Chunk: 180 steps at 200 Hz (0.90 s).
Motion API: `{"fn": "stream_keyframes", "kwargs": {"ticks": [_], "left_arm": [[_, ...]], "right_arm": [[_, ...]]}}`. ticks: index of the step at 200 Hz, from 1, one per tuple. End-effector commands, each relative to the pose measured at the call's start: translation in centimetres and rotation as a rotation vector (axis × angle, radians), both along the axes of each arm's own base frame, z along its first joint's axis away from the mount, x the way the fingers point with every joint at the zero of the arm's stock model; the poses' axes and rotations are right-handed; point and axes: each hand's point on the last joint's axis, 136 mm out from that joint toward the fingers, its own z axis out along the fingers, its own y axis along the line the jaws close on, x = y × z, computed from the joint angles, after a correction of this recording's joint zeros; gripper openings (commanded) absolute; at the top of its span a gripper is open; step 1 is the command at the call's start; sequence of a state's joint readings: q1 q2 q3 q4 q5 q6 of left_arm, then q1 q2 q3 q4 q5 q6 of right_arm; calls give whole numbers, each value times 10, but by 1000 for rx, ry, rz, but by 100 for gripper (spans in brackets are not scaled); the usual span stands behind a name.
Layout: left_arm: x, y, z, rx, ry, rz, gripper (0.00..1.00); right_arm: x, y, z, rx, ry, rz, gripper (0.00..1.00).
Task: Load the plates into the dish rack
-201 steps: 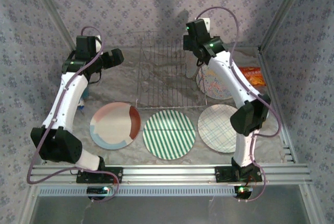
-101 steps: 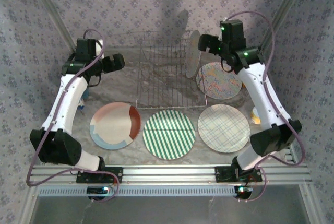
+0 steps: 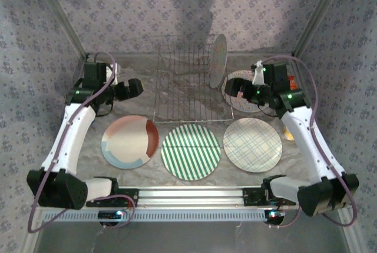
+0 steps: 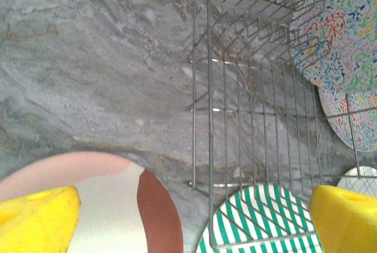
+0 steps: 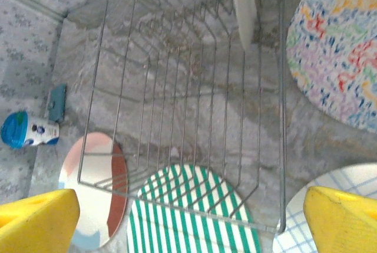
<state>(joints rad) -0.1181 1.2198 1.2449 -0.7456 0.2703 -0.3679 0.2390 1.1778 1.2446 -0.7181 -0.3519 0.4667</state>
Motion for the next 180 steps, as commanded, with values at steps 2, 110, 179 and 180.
{"fn": "stream_keyframes", "kwargs": {"ticks": [2, 110, 179, 180], "left_arm": [[-19, 0, 1, -36, 13, 16, 99], [-121, 21, -52, -131, 185, 233, 99], [-148, -13, -78, -209, 277, 67, 99], [-148, -13, -79, -206, 276, 65, 99]], "right_arm": [[-23, 13, -21, 46, 68, 45, 100], [-123, 46, -83, 14, 234, 63, 100], [-139, 45, -145, -38, 355, -10, 100], [-138, 45, -145, -38, 355, -11, 100]]}}
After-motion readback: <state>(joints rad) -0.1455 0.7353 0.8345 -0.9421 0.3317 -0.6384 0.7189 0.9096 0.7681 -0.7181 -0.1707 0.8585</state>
